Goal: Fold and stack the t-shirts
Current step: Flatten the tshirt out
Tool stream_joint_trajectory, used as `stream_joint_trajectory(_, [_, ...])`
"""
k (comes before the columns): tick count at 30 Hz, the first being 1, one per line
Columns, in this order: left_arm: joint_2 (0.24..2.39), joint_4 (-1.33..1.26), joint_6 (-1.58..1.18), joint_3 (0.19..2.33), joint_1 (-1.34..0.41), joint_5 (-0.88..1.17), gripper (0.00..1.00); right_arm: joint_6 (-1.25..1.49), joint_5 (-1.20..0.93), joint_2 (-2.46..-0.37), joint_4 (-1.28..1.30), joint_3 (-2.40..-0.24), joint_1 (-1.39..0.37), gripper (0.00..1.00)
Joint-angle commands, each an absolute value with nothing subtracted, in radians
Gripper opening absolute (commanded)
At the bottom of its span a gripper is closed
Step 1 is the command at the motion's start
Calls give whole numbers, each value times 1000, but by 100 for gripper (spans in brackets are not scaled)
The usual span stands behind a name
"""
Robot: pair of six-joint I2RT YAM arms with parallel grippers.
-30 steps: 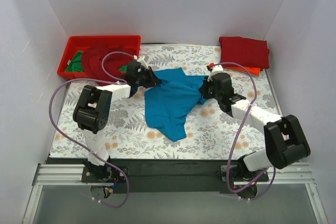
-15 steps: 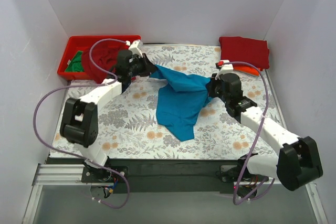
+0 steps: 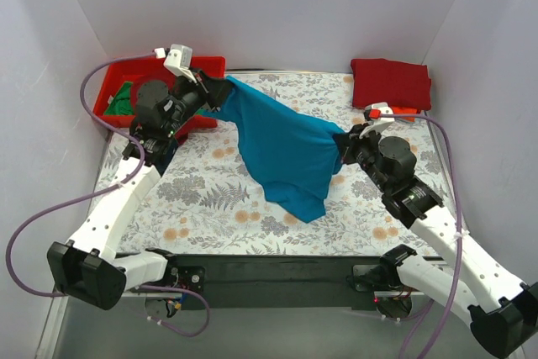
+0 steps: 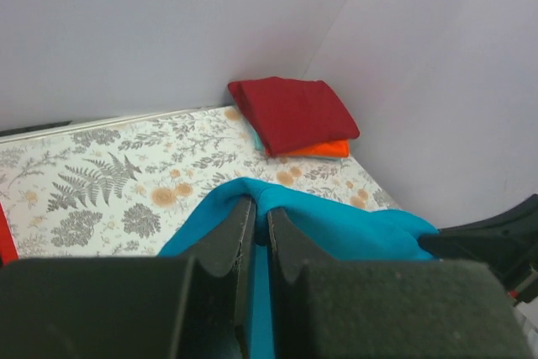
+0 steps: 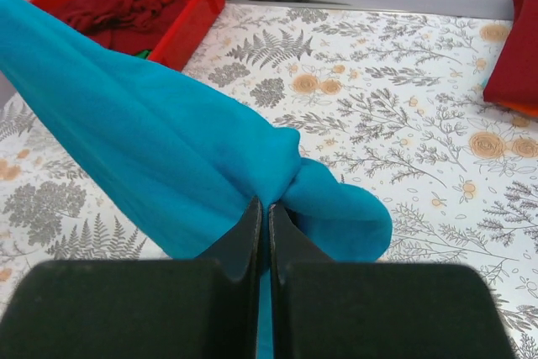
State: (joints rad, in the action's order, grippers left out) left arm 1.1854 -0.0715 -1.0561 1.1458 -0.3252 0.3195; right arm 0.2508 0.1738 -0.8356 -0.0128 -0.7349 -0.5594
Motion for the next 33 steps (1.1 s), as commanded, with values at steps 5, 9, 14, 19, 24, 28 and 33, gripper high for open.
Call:
stream_joint_trajectory(5, [1307,-25,-1006,1317,-325,264,0,216,288,-845,-8,-801,-578,1])
stream_joint_trajectory(9, [1521,21,-983,1545,-319,258,0,199,362,-966,-11,-874,-577,1])
stream_joint_trajectory(14, [1554,49,-983,1608,-319,290,0,184,321,-982,-23,-914,-578,1])
stream_joint_trajectory(19, [1419,51,-982,1556,-319,323,0,164,238,-937,-6,-934,-586,1])
stream_joint_trajectory(24, [1250,81,-979,1531,-321,431,0,141,250,-879,41,-968,-659,1])
stream_joint_trajectory(28, [1172,118,-968,1563,-321,448,0,130,258,-841,77,-1003,-699,1])
stream_joint_trajectory(33, [1117,117,-963,1612,-321,508,0,104,252,-821,100,-1057,-733,1])
